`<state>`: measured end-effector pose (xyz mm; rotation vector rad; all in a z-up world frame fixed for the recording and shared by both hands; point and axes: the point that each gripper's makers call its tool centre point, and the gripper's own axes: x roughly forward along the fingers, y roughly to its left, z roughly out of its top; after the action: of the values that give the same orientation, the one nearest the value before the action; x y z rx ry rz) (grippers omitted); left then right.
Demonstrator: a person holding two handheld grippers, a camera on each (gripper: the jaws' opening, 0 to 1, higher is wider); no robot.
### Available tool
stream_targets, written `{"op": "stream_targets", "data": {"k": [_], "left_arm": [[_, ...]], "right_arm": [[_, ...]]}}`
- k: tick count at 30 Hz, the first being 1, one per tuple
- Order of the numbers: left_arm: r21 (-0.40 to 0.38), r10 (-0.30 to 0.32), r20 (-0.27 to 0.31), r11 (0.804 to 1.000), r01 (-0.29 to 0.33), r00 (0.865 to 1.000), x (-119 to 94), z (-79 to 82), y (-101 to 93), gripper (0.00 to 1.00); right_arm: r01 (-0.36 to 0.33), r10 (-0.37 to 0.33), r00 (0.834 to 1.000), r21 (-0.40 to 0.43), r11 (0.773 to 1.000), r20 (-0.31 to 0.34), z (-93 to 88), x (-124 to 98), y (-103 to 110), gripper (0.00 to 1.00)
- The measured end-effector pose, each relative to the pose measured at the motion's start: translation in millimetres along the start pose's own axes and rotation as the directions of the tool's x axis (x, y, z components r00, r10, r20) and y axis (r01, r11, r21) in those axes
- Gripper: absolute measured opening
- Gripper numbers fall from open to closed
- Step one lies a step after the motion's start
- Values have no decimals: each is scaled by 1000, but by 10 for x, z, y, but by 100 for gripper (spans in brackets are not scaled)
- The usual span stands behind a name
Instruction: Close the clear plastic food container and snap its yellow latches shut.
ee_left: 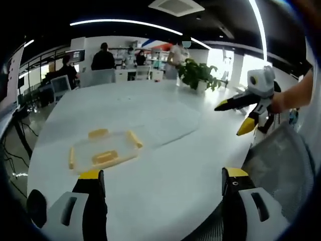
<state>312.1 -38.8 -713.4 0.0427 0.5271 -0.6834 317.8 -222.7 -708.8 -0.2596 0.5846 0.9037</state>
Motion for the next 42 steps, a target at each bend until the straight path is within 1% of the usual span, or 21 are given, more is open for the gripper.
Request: {"op": "stream_targets", "data": {"k": [7,10,18,22,26,32,38,42], "left_arm": [[14,-6,-14,1000,6,1000,42,-20,32,94],[14,-5,-11,1000,5,1000,56,-4,52,94],[19,-10,-9,1000,10,1000,103,36,85,93],[31,-16,-24,999,17,1000,146,22,88,93],[31,-20,-26,999,20,999,182,34,99,92],[42,-27,-37,999,29,999,217,36,106,92],[44,-32,-34,998,34,999,250,63,120,92],[49,-35,-36,998,36,999,260,78,145,92]], "right_arm": [[-7,7,1000,2,1000,3,70,71,-33,74],[-10,10,1000,2,1000,7,112,109,-50,73],[-34,34,999,-31,999,-7,182,234,-71,73],[-45,45,999,-45,998,-9,252,302,-104,72],[-51,51,999,-59,997,2,376,363,-129,72],[-65,65,998,-66,996,6,465,448,-154,71],[-81,81,997,-71,994,2,536,537,-183,70],[-96,96,995,-98,990,-9,581,597,-190,70]]}}
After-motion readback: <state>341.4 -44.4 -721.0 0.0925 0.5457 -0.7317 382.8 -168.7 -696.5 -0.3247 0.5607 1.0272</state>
